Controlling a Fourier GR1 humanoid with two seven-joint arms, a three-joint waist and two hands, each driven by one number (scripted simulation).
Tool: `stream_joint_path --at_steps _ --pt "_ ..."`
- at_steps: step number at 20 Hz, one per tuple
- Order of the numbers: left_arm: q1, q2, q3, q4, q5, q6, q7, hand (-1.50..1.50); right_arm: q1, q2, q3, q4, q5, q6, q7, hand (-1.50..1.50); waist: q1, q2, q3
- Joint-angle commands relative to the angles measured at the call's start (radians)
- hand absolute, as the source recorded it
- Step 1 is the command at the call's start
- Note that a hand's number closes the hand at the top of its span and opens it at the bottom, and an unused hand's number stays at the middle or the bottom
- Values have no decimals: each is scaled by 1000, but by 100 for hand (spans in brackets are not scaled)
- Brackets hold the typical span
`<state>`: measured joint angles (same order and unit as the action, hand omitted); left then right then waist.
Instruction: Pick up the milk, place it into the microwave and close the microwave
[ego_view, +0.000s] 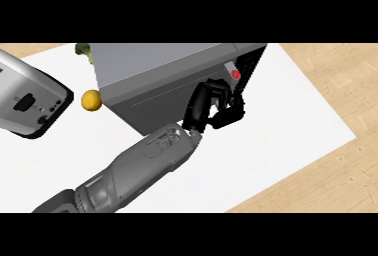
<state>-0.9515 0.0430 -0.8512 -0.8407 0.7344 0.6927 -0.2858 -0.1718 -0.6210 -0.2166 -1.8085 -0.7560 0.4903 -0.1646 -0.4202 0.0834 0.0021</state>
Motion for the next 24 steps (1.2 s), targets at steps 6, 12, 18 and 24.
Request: stream_joint_path --at_steps 6,12,18,24 --pt "-83 -42 99 97 46 122 2 150 -12 -26 -27 24 -54 7 21 -150 25 1 -1" --pt "-93 -32 88 153 79 110 10 150 -7 -51 -76 25 -76 -6 26 -150 56 1 -2" --pt "-86 12 52 191 118 48 -1 150 7 -73 -116 11 -90 -18 35 -150 94 1 -4" --pt "-80 58 7 228 144 -28 -11 -150 16 -88 -147 1 -118 -32 49 -150 139 6 -5"
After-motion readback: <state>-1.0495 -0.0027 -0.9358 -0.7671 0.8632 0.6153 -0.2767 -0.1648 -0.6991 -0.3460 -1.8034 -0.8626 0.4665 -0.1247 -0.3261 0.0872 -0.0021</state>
